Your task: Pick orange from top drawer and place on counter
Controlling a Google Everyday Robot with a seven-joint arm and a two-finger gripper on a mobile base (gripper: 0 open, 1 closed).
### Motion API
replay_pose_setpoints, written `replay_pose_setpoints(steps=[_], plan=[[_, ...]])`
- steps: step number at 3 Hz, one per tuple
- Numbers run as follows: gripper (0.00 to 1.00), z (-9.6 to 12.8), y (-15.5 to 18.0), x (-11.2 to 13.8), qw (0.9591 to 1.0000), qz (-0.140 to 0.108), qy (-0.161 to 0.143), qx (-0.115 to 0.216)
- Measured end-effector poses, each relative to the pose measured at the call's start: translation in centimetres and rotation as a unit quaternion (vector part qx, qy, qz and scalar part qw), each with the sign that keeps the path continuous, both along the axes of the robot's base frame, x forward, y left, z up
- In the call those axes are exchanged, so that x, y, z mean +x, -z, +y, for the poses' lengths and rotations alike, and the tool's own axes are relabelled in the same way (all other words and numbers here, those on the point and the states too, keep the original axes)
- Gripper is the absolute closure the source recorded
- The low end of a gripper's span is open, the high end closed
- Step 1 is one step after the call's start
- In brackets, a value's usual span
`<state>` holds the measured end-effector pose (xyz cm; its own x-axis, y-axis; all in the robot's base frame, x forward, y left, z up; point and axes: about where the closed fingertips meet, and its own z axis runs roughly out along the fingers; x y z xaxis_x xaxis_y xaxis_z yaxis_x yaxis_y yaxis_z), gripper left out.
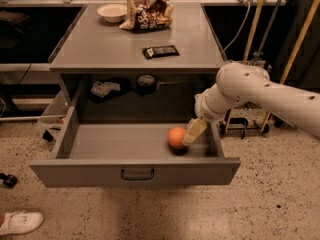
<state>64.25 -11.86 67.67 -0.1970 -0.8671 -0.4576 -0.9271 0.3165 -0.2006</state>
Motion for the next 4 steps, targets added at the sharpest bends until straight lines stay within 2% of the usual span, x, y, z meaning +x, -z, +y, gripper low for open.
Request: replay_pose_setpoints(steps=[2,3,4], plan=[[0.0,0.4,0.4,0.0,1.0,0.002,-0.005,-0.008],[0.0,2.1,2.4,-0.3,0.999,0.015,-0.041,-0.008],[0.0,3.6,4.3,-0.6,0.9964,0.028,-0.079,-0.01]])
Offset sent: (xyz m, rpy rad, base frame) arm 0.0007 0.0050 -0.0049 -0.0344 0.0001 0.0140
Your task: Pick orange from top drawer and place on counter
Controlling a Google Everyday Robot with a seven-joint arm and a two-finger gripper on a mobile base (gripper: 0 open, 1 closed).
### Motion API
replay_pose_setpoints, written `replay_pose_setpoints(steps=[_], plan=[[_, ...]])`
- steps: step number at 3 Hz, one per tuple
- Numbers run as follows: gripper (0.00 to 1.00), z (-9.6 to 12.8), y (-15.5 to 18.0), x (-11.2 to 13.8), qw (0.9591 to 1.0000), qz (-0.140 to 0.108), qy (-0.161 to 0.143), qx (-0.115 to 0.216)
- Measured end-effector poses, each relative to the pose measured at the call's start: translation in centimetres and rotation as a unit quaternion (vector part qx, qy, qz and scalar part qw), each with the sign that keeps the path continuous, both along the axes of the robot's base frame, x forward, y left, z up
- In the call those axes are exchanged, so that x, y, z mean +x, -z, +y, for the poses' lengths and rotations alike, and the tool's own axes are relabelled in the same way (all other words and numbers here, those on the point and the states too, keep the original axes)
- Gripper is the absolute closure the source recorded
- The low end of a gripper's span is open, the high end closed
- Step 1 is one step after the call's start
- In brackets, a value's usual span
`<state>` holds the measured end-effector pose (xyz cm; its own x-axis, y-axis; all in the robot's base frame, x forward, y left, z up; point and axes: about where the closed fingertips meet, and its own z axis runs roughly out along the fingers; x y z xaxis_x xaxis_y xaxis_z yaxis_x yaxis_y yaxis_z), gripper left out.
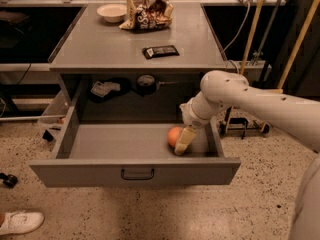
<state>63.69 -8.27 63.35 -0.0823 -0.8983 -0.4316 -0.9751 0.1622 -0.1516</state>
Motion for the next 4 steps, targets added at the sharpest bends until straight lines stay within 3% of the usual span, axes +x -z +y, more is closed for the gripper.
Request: replay_pose_setpoints(steps=[1,2,4], plan=[[0.0,1.17,1.68,-0.09,0.9996,0.016,-0.024,-0.003],[0.0,1.19,1.73,-0.11,0.9996,0.016,-0.024,-0.003],[0.42,1.19,1.74,-0.11,0.9996,0.016,-0.024,-0.003]])
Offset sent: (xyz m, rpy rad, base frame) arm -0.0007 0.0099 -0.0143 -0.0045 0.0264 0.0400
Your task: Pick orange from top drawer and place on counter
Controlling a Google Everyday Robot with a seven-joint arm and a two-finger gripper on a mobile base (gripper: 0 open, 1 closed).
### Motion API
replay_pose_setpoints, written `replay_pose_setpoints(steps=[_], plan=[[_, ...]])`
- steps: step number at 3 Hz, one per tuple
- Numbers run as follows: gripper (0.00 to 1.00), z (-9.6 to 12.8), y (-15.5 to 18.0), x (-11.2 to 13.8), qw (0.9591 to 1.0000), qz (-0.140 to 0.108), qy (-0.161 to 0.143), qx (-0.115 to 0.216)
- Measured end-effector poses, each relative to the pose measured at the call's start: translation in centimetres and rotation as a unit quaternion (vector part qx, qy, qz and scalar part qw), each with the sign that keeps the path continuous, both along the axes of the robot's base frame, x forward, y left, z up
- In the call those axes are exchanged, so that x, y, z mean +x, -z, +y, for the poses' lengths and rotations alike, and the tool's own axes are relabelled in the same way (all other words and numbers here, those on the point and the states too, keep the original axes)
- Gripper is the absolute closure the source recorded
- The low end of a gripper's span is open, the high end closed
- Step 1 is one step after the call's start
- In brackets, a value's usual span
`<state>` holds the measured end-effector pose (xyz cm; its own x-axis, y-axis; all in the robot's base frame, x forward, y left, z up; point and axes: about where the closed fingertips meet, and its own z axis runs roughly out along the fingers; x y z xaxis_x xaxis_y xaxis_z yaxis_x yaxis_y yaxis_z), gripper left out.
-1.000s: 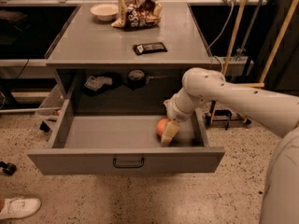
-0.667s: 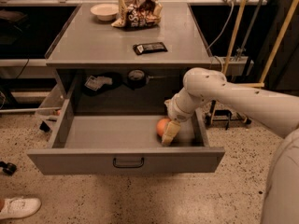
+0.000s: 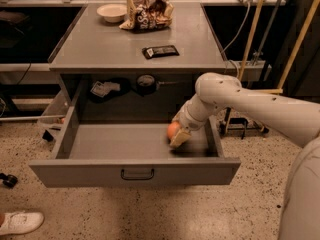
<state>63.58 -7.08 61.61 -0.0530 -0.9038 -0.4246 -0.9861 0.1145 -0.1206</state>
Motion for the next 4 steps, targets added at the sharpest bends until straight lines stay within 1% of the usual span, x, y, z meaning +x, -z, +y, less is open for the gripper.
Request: replay_pose_setpoints(steps=[1,2,3,4], plan=[[0.65,0.0,0.0,0.0,1.0,0.0,0.0,0.0],[0.89,-0.3,-0.7,0.1,0.9999,-0.002,0.014,-0.002],[1.0,-2.8,-5.3,-0.1,0.9976,-0.034,0.06,-0.008],[1.0,-6.6,-13.6,0.0,0.9907,-0.079,0.109,-0.021]])
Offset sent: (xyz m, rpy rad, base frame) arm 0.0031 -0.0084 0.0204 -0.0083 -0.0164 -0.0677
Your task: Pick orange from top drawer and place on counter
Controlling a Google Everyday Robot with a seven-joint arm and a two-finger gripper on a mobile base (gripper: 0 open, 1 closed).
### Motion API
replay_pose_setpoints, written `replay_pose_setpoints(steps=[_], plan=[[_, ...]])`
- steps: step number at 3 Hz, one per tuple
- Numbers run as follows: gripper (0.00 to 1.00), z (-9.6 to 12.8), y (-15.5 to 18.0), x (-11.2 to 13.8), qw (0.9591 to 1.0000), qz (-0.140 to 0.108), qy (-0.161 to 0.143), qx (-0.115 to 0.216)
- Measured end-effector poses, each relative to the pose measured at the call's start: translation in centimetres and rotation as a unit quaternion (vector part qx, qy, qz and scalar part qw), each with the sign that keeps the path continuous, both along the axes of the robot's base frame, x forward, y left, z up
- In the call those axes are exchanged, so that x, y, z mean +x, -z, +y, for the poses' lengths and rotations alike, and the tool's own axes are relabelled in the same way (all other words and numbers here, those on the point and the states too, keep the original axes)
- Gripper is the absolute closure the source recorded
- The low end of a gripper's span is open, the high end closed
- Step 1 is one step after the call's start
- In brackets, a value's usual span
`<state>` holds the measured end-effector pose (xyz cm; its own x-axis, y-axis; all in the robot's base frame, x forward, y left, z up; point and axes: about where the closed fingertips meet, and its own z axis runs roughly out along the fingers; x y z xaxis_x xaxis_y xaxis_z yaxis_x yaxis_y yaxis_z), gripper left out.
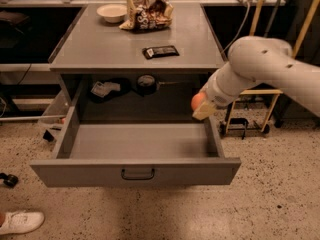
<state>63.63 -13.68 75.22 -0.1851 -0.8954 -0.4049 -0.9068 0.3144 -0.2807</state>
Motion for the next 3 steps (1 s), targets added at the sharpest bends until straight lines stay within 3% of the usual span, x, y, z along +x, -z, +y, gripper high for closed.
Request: replay_pose_setpoints(steps=[1,2,3], plan=[[1.0,-3.8,-7.2,0.5,0.9986,-0.016,0.049,-0.007],[1.0,-6.1,-11.6,2.2,0.9966,0.0,0.078,-0.028],[1.0,-6.4,-11.4,4.5,0.9947,0.05,0.077,-0.047]])
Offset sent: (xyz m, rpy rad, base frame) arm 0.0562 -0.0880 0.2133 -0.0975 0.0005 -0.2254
